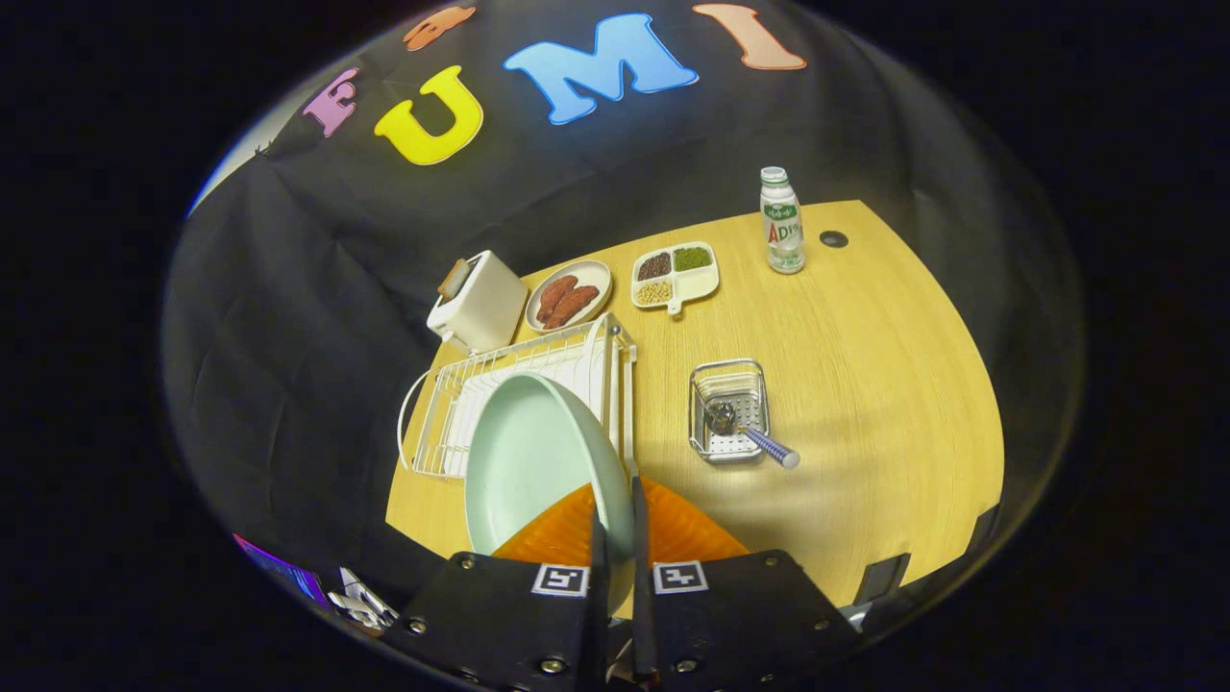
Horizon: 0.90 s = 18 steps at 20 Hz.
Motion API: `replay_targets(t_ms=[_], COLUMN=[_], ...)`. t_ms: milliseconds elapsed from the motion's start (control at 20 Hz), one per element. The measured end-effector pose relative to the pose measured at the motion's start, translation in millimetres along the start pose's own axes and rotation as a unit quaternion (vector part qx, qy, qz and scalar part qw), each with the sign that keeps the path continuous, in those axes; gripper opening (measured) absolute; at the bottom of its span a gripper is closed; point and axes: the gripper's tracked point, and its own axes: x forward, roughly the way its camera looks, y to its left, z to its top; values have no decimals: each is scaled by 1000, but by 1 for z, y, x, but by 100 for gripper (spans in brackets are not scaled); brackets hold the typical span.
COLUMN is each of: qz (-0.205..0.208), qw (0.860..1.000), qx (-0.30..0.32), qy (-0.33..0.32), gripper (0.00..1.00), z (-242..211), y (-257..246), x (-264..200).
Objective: Take the plate from the dish rack, then take the spoon from the basket and place it into the plate.
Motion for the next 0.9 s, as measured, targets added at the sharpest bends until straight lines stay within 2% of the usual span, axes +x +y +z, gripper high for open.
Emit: replay_targets(t_ms=[400, 750, 900], qz=[58, 40, 49], qw=[997, 995, 991], qx=[28, 38, 76], qy=[43, 84, 98], gripper=[10, 10, 10], z=[-62, -112, -127], y=[-33, -68, -72], x=[27, 67, 80])
